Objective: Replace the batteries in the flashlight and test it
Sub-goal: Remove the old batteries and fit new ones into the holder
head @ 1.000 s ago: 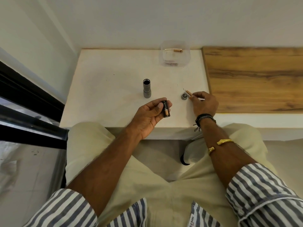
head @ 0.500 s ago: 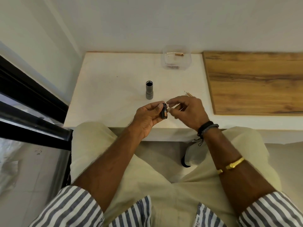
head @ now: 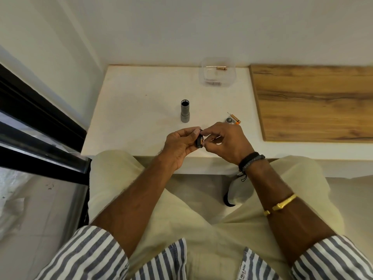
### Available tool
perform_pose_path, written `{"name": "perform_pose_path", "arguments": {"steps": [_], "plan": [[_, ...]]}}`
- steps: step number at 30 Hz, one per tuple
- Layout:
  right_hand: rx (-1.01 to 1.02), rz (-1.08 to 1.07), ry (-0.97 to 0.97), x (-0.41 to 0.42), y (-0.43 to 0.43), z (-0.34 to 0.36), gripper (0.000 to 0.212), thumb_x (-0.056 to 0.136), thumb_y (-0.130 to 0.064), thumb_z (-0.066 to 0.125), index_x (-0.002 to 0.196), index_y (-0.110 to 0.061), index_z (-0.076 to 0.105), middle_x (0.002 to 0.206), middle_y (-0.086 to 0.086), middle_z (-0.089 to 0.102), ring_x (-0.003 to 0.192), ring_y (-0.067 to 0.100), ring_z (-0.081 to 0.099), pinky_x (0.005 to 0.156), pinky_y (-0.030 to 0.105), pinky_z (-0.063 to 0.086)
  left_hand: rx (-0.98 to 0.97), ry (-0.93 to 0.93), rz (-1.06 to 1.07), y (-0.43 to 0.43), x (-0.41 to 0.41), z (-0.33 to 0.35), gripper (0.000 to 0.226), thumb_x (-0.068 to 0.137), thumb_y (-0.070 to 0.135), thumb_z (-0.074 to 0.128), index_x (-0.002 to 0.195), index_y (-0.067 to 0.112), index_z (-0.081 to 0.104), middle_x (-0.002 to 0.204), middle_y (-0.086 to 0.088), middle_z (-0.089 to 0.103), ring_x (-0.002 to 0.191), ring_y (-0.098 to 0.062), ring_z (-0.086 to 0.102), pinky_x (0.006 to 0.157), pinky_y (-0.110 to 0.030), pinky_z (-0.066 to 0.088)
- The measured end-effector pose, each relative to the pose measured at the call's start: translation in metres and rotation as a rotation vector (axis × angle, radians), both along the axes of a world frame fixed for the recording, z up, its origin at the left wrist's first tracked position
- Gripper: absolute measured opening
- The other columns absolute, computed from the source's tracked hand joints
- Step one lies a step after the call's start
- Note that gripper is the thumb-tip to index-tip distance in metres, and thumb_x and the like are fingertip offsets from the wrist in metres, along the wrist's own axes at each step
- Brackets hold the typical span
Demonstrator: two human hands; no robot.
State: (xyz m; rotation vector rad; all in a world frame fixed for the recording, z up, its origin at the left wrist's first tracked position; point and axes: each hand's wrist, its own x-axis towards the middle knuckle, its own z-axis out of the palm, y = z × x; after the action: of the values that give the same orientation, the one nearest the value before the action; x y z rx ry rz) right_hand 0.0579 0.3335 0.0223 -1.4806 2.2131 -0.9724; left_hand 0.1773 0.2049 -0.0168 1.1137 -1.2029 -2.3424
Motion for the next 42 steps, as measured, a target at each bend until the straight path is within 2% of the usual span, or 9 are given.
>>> {"name": "perform_pose_path", "arguments": {"steps": [5,12,17,24,30,33,36,39,42], "plan": [[0.03,0.026,0.043,0.002,-0.001,-0.001,0.03,0.084,-0.018,0.076,0.113,-0.013,0.076,0.103,0.007,0.074,0.079,0.015,0.069,0.079,0.024,0.06,-0.008,-0.044,0.005,0.003,-0.001,0.0,0.024,0.09,0.013,0.069,0.112,0.004,0.071,0.105,-0.016,0.075,0.088,-0.027,0.075,0.071,-0.033,0.062],[0.014,0.076,0.085,0.003,-0.002,-0.001,0.031,0.087,-0.017,0.073,0.117,-0.012,0.073,0.106,0.007,0.076,0.085,0.019,0.073,0.083,0.033,0.062,0.054,-0.068,-0.029,-0.001,0.0,0.0,0.019,0.091,0.01,0.067,0.108,0.005,0.072,0.101,-0.013,0.077,0.086,-0.024,0.076,0.073,-0.033,0.062],[-0.045,0.072,0.134,0.006,-0.002,-0.004,0.028,0.085,-0.016,0.072,0.113,-0.013,0.076,0.098,0.005,0.078,0.08,0.019,0.072,0.077,0.038,0.063,0.068,-0.078,-0.049,-0.006,0.0,0.003,0.015,0.09,0.009,0.068,0.104,0.005,0.073,0.098,-0.012,0.078,0.085,-0.026,0.076,0.07,-0.032,0.062],[-0.176,0.07,0.193,0.001,-0.005,-0.006,0.018,0.086,-0.004,0.069,0.096,-0.013,0.081,0.102,0.007,0.075,0.087,0.017,0.069,0.072,0.028,0.059,0.108,-0.059,0.014,-0.004,-0.001,0.001,0.009,0.09,0.009,0.068,0.098,0.007,0.073,0.094,-0.011,0.078,0.082,-0.025,0.077,0.07,-0.032,0.062],[-0.176,0.0,0.127,0.005,-0.005,-0.008,0.015,0.081,-0.007,0.071,0.093,-0.011,0.081,0.095,0.005,0.075,0.08,0.014,0.068,0.072,0.027,0.061,0.085,0.005,0.068,-0.004,-0.001,0.001,0.019,0.091,0.012,0.068,0.108,0.005,0.071,0.103,-0.014,0.076,0.09,-0.025,0.076,0.076,-0.033,0.062],[-0.223,-0.111,0.051,0.003,-0.004,-0.01,0.014,0.08,-0.004,0.074,0.089,-0.011,0.081,0.089,0.001,0.076,0.079,0.011,0.068,0.074,0.024,0.058,0.099,0.035,0.12,-0.003,-0.002,0.001,0.018,0.091,0.01,0.068,0.108,0.004,0.071,0.105,-0.016,0.075,0.095,-0.027,0.074,0.08,-0.035,0.062],[-0.267,-0.344,-0.181,-0.007,-0.001,-0.016,0.011,0.08,-0.009,0.076,0.086,-0.017,0.08,0.086,-0.004,0.077,0.075,0.005,0.072,0.073,0.015,0.056,0.164,0.066,0.157,-0.005,-0.004,-0.001,0.03,0.092,0.004,0.066,0.12,-0.003,0.064,0.117,-0.023,0.069,0.105,-0.032,0.069,0.091,-0.04,0.058],[-0.32,-0.58,-0.398,-0.029,0.005,-0.022,0.009,0.078,-0.014,0.08,0.087,-0.016,0.08,0.082,-0.001,0.079,0.077,0.016,0.077,0.075,0.033,0.063,0.252,0.138,0.131,-0.007,-0.002,0.0,0.035,0.093,0.0,0.061,0.128,-0.006,0.059,0.117,-0.023,0.067,0.1,-0.029,0.069,0.09,-0.038,0.058],[-0.367,-0.78,-0.44,-0.053,0.011,-0.03,0.012,0.076,-0.018,0.081,0.088,-0.017,0.081,0.076,-0.002,0.078,0.073,0.018,0.076,0.071,0.04,0.065,0.336,0.234,0.085,-0.008,-0.001,0.003,0.034,0.095,0.001,0.059,0.128,-0.006,0.058,0.111,-0.019,0.068,0.094,-0.026,0.071,0.084,-0.035,0.059]]}}
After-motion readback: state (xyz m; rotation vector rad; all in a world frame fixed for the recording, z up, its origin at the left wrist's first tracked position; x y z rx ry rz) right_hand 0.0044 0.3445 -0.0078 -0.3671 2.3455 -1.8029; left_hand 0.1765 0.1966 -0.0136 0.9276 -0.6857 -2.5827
